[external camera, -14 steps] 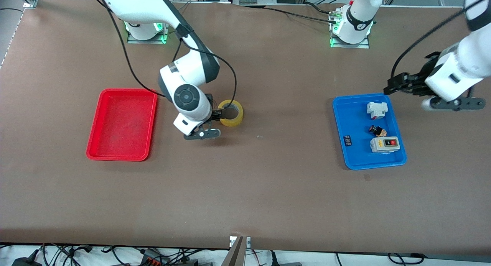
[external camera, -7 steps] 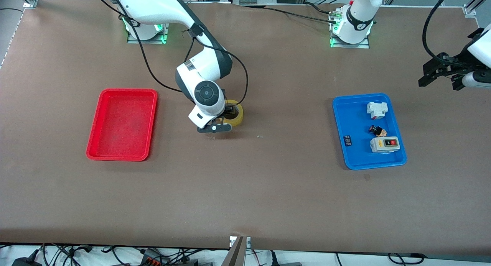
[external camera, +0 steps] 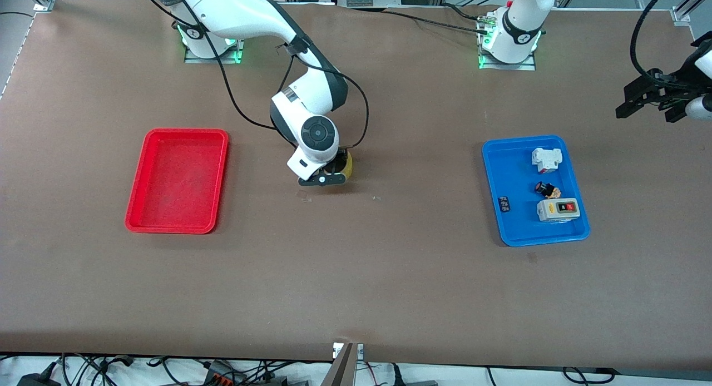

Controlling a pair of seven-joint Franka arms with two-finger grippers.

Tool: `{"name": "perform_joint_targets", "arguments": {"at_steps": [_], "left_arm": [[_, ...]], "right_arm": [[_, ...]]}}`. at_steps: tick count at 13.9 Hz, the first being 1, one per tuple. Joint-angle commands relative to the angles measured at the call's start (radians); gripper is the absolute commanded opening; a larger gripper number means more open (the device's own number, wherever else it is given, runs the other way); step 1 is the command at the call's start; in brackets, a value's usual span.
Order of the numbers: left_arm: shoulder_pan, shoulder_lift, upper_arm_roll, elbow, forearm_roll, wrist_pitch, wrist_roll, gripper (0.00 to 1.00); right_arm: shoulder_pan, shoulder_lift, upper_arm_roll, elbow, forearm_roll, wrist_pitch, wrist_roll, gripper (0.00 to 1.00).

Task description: Place and move tape with both arms

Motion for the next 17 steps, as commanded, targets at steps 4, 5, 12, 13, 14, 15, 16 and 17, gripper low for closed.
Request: {"name": "perform_joint_targets", "arguments": {"at_steps": [4, 5, 12, 13, 14, 15, 16, 17], "left_arm": [[-0.002, 0.006, 0.024, 0.001, -0.044, -0.014, 0.015, 1.00], [-0.002, 0.006, 0.024, -0.001, -0.042, -0.014, 0.013, 1.00], [-0.004, 0.010, 0.014, -0.010, -0.044, -0.009, -0.010, 1.00], [-0.002, 0.012, 0.014, -0.010, -0.047, 0.000, -0.011, 1.00], [-0.002, 0.012, 0.014, -0.012, -0.047, 0.002, -0.011, 1.00], [-0.004, 0.012, 0.014, -0.013, -0.045, 0.002, -0.019, 1.00], [-0.004, 0.013, 0.014, -0.013, -0.045, 0.003, -0.046, 1.00], [-0.004, 0.013, 0.014, -0.013, -0.045, 0.008, -0.072, 1.00]], "right_arm": [[-0.012, 0.003, -0.009, 0.013, 0.013, -0.015, 0.012, 0.19], [-0.014, 0.003, -0.010, 0.013, 0.013, -0.015, 0.010, 0.11], [-0.171, -0.196, -0.020, 0.016, 0.010, -0.121, -0.031, 0.00], [-0.243, -0.226, -0.021, 0.010, -0.002, -0.152, -0.095, 0.00], [-0.341, -0.243, -0.026, -0.002, -0.002, -0.172, -0.187, 0.00], [-0.430, -0.247, -0.026, -0.022, -0.002, -0.173, -0.271, 0.00], [-0.519, -0.256, -0.026, -0.053, -0.003, -0.169, -0.363, 0.00], [-0.603, -0.271, -0.026, -0.105, -0.003, -0.155, -0.445, 0.00]]}}
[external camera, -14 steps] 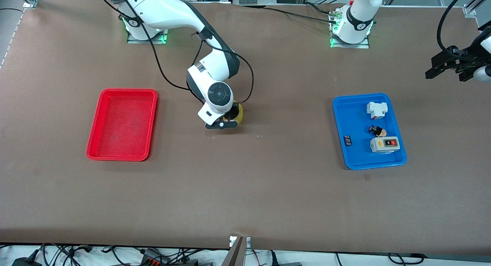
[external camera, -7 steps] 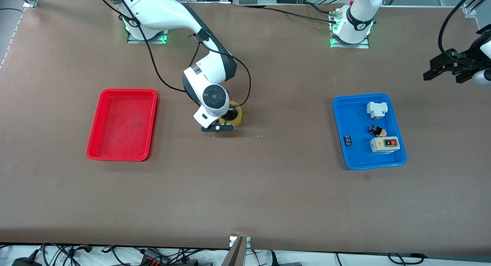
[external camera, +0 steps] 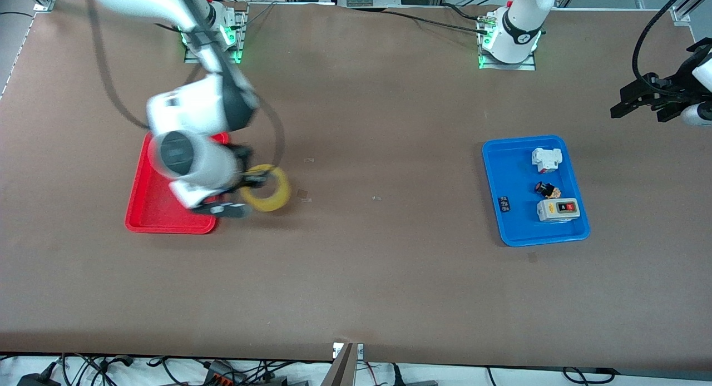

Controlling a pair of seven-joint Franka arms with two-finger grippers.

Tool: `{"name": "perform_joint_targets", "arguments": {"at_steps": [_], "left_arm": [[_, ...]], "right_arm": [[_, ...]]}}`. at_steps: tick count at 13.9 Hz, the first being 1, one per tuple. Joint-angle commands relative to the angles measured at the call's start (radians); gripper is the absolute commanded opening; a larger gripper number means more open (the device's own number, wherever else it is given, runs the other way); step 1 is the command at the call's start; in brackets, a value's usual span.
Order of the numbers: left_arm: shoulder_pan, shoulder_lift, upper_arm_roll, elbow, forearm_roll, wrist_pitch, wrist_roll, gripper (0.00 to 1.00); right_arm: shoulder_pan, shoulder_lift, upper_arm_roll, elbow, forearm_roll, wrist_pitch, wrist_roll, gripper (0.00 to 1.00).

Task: Place and move tape with both arms
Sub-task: 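Carry the tape with the right gripper over the red tray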

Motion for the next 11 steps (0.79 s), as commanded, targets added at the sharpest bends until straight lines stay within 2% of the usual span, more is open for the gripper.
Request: {"name": "perform_joint_targets", "arguments": {"at_steps": [1, 3, 5, 11], "left_arm": [[-0.003, -0.004, 0.002, -0.007, -0.013, 0.023, -0.048, 1.00], [-0.003, -0.003, 0.002, -0.005, -0.013, 0.030, -0.048, 1.00], [-0.005, -0.004, 0.002, -0.005, -0.013, 0.031, -0.048, 1.00], [-0.005, -0.004, 0.001, -0.005, -0.013, 0.042, -0.048, 1.00]], "right_arm": [[-0.204, -0.054, 0.025, -0.157, 0.002, 0.050, -0.200, 0.00], [-0.243, -0.104, 0.022, -0.272, -0.041, 0.119, -0.239, 0.00], [-0.272, -0.115, 0.017, -0.365, -0.070, 0.225, -0.242, 0.00], [-0.296, -0.114, 0.016, -0.455, -0.072, 0.305, -0.285, 0.01]]}}
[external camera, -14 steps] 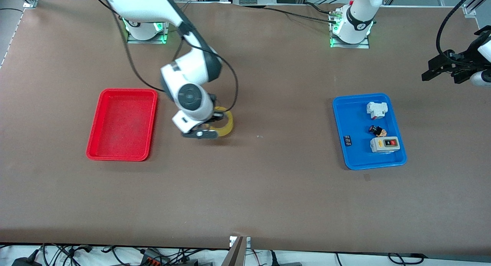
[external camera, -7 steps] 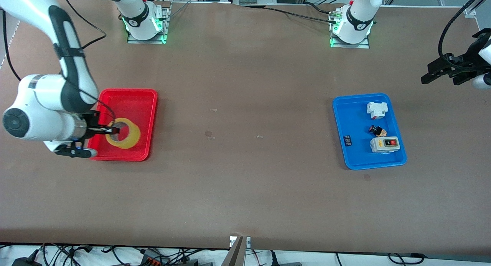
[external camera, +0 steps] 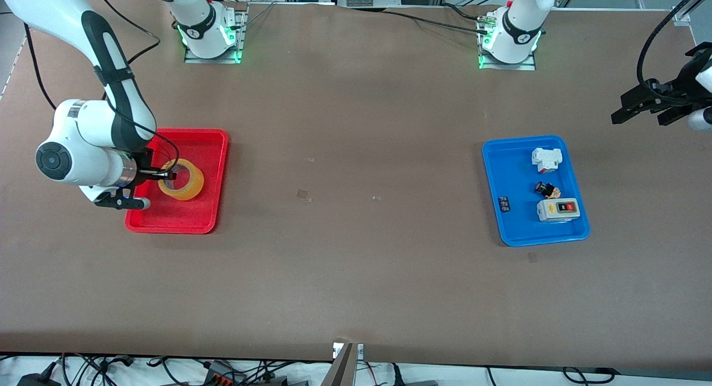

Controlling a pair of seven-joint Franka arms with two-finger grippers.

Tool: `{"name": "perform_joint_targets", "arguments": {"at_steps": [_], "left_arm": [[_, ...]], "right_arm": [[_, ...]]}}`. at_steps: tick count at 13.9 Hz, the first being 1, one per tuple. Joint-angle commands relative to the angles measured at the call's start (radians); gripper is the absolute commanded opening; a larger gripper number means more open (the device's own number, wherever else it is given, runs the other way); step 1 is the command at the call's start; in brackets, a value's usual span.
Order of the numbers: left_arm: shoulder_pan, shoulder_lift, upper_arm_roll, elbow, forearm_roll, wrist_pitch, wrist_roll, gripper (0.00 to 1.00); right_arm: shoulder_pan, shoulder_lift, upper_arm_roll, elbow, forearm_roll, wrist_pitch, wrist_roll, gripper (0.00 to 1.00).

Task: Place and move tape with both arms
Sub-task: 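Carry the tape with the right gripper over the red tray, then lower the tape into the red tray and open the right gripper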

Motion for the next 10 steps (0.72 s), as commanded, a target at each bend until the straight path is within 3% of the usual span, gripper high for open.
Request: {"name": "perform_joint_targets", "arguments": {"at_steps": [1, 6, 7, 8, 9, 10], "left_arm": [[-0.005, -0.005, 0.003, -0.006, -0.012, 0.011, -0.014, 1.00], [-0.003, -0.007, 0.003, -0.004, -0.012, 0.009, -0.014, 1.00], [-0.003, -0.007, 0.003, -0.004, -0.012, 0.009, -0.014, 1.00], [-0.003, -0.007, 0.003, -0.004, -0.012, 0.009, -0.014, 1.00], [-0.003, -0.005, 0.001, -0.004, -0.012, 0.009, -0.014, 1.00], [-0.003, -0.007, 0.001, -0.004, -0.012, 0.009, -0.014, 1.00]], "right_arm": [[-0.024, -0.042, 0.008, -0.050, -0.007, 0.030, -0.032, 0.02], [-0.026, -0.022, 0.007, -0.065, -0.007, 0.076, -0.034, 0.06], [-0.029, -0.018, 0.007, -0.069, -0.007, 0.093, -0.034, 0.12], [-0.034, -0.007, 0.005, -0.069, -0.011, 0.110, -0.034, 0.25], [-0.038, 0.001, 0.003, -0.067, -0.013, 0.114, -0.037, 0.55], [-0.038, -0.004, 0.003, -0.061, -0.013, 0.108, -0.034, 1.00]]}}
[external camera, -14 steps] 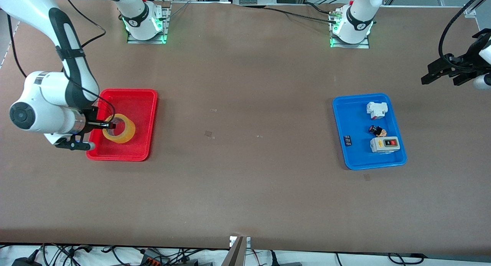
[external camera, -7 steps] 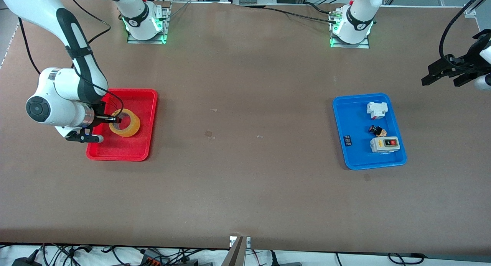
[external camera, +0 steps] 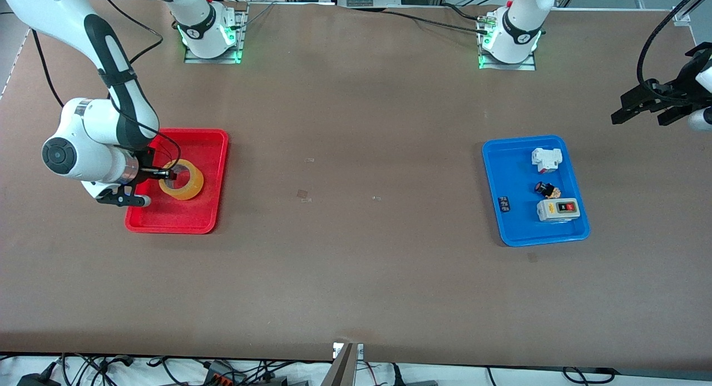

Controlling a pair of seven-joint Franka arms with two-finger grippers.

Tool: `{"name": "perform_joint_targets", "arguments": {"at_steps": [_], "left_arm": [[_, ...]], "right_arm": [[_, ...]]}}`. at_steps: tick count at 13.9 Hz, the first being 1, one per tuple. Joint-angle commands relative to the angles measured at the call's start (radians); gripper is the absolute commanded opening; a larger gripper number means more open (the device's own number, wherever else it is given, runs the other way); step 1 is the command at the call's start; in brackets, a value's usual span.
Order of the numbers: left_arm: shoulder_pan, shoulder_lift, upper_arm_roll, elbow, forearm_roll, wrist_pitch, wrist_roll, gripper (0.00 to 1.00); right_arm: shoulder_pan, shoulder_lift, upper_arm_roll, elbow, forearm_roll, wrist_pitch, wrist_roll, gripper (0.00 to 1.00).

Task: Place and move tape with both arms
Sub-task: 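Lower the tape into the red tray and open the right gripper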

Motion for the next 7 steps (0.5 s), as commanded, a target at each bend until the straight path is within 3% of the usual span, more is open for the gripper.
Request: {"name": "perform_joint_targets", "arguments": {"at_steps": [1, 4, 7], "left_arm": [[-0.003, -0.007, 0.003, -0.003, -0.012, 0.007, -0.012, 1.00], [-0.003, -0.007, 0.003, -0.003, -0.012, 0.007, -0.012, 1.00], [-0.003, -0.007, 0.003, -0.003, -0.012, 0.005, -0.012, 1.00]], "right_arm": [[-0.014, -0.030, 0.004, -0.003, -0.009, 0.008, -0.022, 1.00], [0.001, -0.099, 0.007, 0.085, -0.009, -0.148, -0.017, 1.00], [0.014, -0.122, 0.017, 0.324, -0.005, -0.413, -0.016, 1.00]]}}
